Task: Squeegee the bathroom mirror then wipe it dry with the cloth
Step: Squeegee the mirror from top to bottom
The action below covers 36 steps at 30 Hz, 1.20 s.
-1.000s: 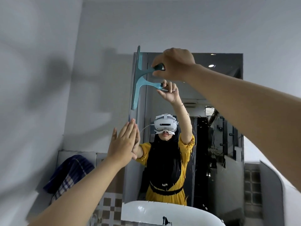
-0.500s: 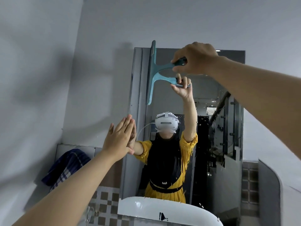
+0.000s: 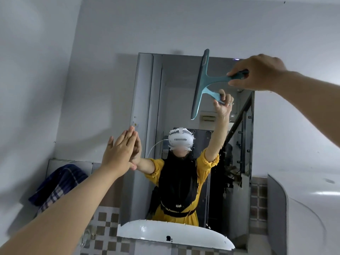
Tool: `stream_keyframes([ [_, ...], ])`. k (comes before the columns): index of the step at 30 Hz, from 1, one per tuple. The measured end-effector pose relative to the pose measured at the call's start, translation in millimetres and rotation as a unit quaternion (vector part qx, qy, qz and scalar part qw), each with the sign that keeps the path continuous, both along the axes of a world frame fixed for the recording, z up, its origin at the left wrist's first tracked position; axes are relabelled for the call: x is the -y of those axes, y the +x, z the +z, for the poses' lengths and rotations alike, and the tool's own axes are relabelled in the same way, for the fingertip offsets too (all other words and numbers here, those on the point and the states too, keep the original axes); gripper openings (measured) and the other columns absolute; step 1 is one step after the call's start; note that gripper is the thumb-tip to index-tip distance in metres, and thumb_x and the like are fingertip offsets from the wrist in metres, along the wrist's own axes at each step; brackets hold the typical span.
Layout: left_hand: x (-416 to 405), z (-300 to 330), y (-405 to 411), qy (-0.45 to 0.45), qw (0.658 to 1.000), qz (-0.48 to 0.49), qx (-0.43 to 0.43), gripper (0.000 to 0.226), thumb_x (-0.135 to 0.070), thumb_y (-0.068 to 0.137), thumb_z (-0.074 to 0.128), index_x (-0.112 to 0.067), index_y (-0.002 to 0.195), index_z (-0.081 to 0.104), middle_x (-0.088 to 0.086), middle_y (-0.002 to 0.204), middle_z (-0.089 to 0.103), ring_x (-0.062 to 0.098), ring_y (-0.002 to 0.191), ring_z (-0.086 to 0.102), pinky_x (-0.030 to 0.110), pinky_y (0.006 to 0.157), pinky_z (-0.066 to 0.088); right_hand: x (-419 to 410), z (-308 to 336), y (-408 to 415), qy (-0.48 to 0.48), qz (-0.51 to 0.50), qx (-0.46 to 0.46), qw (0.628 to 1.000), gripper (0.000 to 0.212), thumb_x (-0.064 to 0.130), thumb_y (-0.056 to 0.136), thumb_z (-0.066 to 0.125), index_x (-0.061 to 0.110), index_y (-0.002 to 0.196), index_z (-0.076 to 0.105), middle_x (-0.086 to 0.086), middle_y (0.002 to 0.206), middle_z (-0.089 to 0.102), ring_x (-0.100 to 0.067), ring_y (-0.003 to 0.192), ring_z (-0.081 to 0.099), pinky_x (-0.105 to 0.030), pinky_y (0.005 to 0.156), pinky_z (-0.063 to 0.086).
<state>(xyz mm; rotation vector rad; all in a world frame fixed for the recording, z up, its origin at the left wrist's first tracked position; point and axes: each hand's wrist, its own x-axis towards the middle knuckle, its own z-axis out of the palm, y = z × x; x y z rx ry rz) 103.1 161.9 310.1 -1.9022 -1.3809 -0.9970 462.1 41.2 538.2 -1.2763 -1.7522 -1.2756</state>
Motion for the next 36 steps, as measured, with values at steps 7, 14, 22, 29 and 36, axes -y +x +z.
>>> stream_keyframes([
  [7,4,-1,10,0.001,0.999,0.034,0.005,0.102,-0.024,0.068,0.074,-0.010,0.146,0.010,0.009,0.157,0.007,0.026,0.144,0.007,0.051,0.114,0.005,39,-23,79,0.003,-0.075,-0.083,0.994,0.015,0.049,0.082,0.064,0.037,0.091,0.067,0.001,0.079,0.062,-0.028,0.075,0.057,-0.032,0.064,0.046],
  [14,7,-2,18,-0.009,0.999,0.047,0.016,0.098,-0.019,0.069,0.074,-0.008,0.145,0.012,0.011,0.157,0.008,0.028,0.143,0.009,0.052,0.113,0.010,62,-74,139,-0.055,-0.204,-0.225,0.951,0.015,0.045,0.080,0.064,0.031,0.078,0.069,0.007,0.071,0.063,-0.024,0.062,0.062,-0.028,0.061,0.046],
  [22,6,-3,15,-0.006,0.999,0.034,0.011,0.100,-0.018,0.070,0.073,-0.005,0.146,0.009,0.012,0.157,0.004,0.027,0.144,0.004,0.051,0.114,0.004,60,-80,107,0.057,-0.169,-0.243,0.953,0.016,0.037,0.086,0.057,0.024,0.089,0.066,-0.006,0.075,0.064,-0.025,0.053,0.059,-0.033,0.064,0.047],
  [29,-5,-3,5,-0.004,1.000,0.014,-0.013,0.102,-0.023,0.069,0.075,-0.004,0.145,0.011,0.013,0.156,0.006,0.029,0.143,0.005,0.052,0.113,0.007,56,-72,69,0.136,-0.218,-0.245,0.935,0.027,0.028,0.093,0.052,0.007,0.107,0.061,-0.027,0.096,0.057,-0.042,0.080,0.058,-0.038,0.065,0.039],
  [36,-11,-4,0,0.010,1.000,-0.003,-0.017,0.103,-0.025,0.070,0.073,-0.006,0.146,0.007,0.012,0.157,0.002,0.028,0.144,0.003,0.050,0.114,0.006,45,-70,34,0.163,-0.217,-0.331,0.904,0.030,0.027,0.096,0.050,0.007,0.116,0.056,-0.026,0.112,0.054,-0.044,0.092,0.061,-0.040,0.071,0.043],
])
